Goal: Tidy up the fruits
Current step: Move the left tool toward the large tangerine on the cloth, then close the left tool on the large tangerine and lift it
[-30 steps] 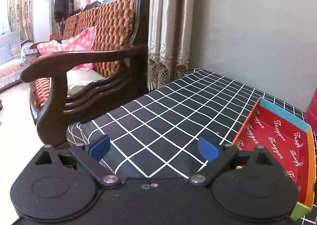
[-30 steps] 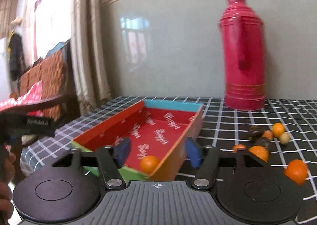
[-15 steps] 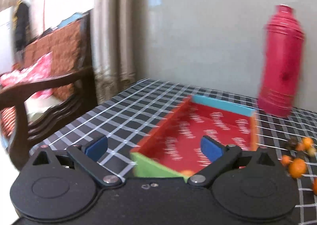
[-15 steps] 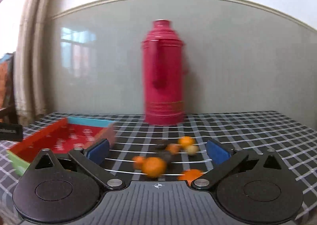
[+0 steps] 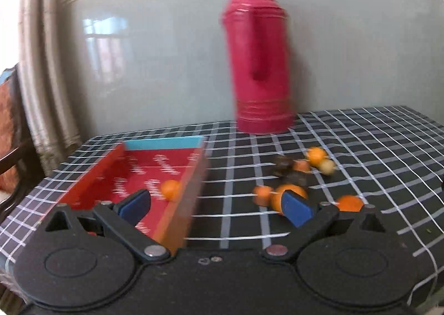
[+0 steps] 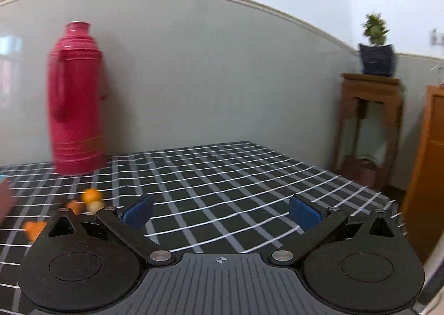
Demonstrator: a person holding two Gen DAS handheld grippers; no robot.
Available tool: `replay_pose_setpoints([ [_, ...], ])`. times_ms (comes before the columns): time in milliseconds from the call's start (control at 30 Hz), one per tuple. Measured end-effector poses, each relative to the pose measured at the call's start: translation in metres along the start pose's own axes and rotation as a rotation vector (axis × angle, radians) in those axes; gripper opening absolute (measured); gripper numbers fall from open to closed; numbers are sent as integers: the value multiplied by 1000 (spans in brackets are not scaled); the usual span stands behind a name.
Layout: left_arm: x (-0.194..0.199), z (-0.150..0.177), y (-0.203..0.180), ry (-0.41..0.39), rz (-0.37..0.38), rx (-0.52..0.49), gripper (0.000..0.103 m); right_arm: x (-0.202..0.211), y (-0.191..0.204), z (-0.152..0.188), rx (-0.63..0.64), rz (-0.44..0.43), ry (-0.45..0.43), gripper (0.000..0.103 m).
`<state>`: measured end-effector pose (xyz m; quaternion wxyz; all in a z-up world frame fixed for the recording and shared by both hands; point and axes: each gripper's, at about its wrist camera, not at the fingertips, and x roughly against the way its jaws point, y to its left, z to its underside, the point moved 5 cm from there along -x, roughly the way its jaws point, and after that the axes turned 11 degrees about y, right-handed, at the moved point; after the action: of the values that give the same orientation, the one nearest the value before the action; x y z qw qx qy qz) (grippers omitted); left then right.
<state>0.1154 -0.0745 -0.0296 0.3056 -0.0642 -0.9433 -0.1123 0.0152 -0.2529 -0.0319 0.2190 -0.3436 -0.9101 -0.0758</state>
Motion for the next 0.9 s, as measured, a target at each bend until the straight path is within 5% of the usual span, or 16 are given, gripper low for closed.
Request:
replay_pose_setpoints([
  [300,-11,7,-62,21,101,-98,92,-2,-40,0,-41,96,-7,103],
  [700,-30,15,-101,90,188,-125,70,-11,-78,-2,-112,131,25,103],
  [833,-41,18,-109,138,237,-123,37,-12,-79,-2,-123,119,26,103],
  [900,-41,20,-111,139,253,-118,33,-12,-79,-2,-124,113,31,103],
])
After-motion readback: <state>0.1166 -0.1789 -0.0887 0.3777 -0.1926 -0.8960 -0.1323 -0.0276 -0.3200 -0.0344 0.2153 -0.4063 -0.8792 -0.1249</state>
